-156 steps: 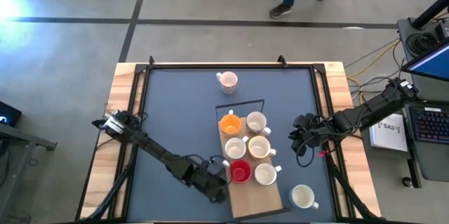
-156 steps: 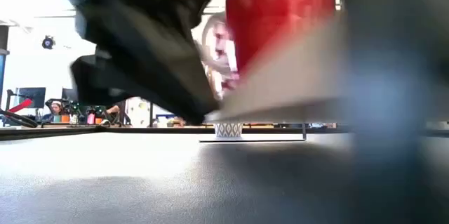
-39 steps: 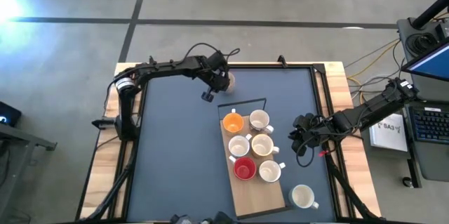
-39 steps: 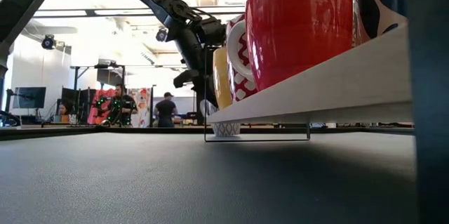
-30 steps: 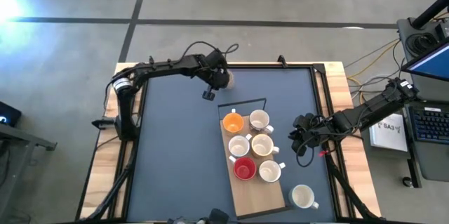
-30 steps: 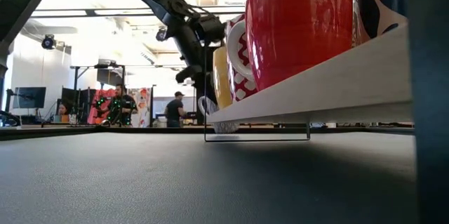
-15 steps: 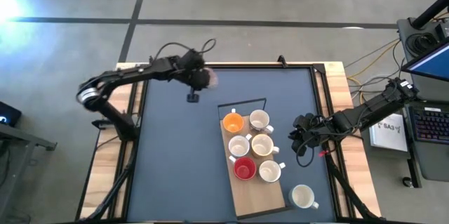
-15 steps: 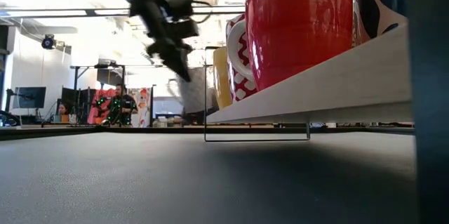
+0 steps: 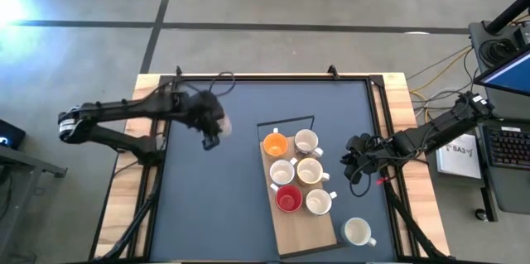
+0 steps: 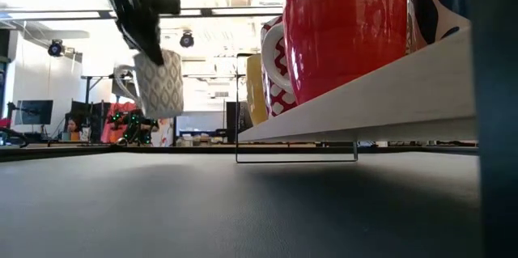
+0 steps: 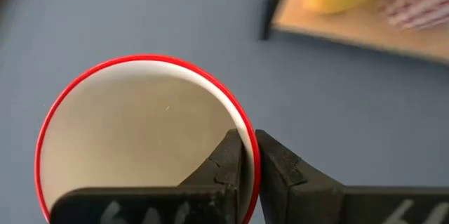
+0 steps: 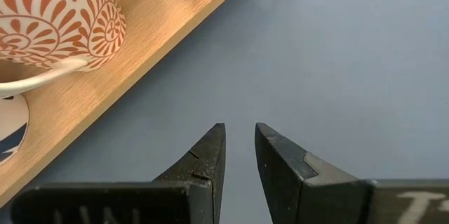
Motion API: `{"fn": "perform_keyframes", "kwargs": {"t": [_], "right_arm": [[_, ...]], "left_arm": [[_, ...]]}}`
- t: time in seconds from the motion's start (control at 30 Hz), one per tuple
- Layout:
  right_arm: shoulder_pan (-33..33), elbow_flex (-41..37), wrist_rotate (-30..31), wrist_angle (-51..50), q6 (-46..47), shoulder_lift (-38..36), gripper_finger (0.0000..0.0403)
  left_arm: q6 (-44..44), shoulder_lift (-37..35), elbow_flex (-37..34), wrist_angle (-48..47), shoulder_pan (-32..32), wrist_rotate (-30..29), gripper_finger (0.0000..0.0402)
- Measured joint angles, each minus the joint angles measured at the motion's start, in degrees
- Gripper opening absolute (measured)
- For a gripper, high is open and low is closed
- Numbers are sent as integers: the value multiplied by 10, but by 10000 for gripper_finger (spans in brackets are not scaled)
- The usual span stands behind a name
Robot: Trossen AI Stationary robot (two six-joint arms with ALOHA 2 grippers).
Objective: Place coffee mugs
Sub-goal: Put the gray mug on the shelf
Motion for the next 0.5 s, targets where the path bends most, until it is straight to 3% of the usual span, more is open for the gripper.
{"fn": "perform_keyframes", "kwargs": {"t": [0.13,0.23,0.5], "right_arm": [[0,0,0,0,0,0,68],[0,0,0,0,0,0,68],[0,0,0,0,0,0,68]], "left_arm": [[-146,-10,1,13,-86,-4,13],[-245,-3,1,27,-154,-45,14],[-426,67,1,145,-313,-114,16]]}}
